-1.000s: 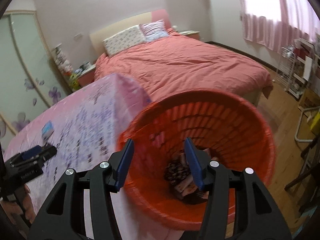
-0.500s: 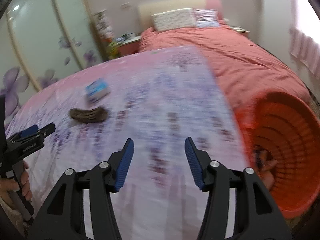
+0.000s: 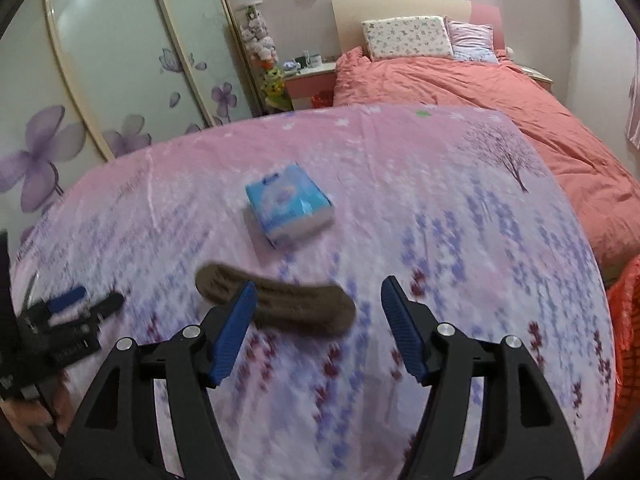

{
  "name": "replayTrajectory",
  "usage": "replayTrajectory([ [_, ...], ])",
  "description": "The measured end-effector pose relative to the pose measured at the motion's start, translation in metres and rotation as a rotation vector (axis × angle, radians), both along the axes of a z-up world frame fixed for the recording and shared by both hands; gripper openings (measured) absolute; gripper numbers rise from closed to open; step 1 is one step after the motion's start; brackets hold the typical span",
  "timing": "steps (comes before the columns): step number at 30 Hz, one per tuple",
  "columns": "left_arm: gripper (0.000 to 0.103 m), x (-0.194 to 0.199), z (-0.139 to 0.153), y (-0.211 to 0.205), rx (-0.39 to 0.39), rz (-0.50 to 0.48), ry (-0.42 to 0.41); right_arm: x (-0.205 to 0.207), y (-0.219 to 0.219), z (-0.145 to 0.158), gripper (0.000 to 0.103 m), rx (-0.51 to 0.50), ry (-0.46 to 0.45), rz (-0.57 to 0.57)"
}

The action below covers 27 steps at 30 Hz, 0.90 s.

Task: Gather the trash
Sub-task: 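Close the right tool on the brown hair clip and lift it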

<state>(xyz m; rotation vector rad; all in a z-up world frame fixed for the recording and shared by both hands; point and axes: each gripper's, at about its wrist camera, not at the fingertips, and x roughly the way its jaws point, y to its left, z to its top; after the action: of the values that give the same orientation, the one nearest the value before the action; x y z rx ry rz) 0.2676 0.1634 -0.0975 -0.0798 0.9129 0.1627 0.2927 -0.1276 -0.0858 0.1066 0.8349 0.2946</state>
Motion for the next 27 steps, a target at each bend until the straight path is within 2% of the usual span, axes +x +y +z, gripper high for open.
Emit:
replayTrajectory([
  [2, 0.088, 0.002, -0.003, 0.005, -0.020, 0.006, 0.017, 0.003, 0.001, 0.000, 0.055, -0.003, 0.005, -0.016],
  [5, 0.089, 0.002, -0.004, 0.002, -0.010, 0.002, 0.022, 0.013, 0.000, -0.002, 0.045, -0.010, 0.024, -0.058],
  [8, 0.090, 0.006, -0.006, 0.003, 0.005, -0.001, 0.033, 0.019, -0.004, -0.009, 0.040, -0.057, 0.049, -0.105],
  [11, 0.090, 0.009, -0.006, 0.002, 0.001, 0.000, 0.032, 0.012, -0.004, -0.009, 0.039, -0.087, 0.055, -0.092],
  [15, 0.090, 0.011, -0.008, 0.000, -0.009, 0.003, 0.028, -0.012, -0.004, -0.005, 0.038, -0.084, 0.097, -0.015],
  [17, 0.090, 0.012, -0.009, 0.000, -0.007, 0.005, 0.028, -0.022, -0.007, -0.001, 0.038, -0.065, 0.092, -0.003],
  [20, 0.090, 0.011, -0.010, 0.000, -0.002, 0.007, 0.031, -0.030, -0.008, 0.004, 0.041, 0.027, 0.092, 0.013],
  [22, 0.090, 0.009, -0.011, 0.002, -0.001, 0.008, 0.031, -0.031, 0.002, 0.002, 0.047, 0.000, 0.088, 0.032],
  [27, 0.092, 0.009, -0.011, 0.003, 0.000, 0.008, 0.032, -0.022, 0.026, -0.012, 0.047, -0.069, 0.096, 0.059],
])
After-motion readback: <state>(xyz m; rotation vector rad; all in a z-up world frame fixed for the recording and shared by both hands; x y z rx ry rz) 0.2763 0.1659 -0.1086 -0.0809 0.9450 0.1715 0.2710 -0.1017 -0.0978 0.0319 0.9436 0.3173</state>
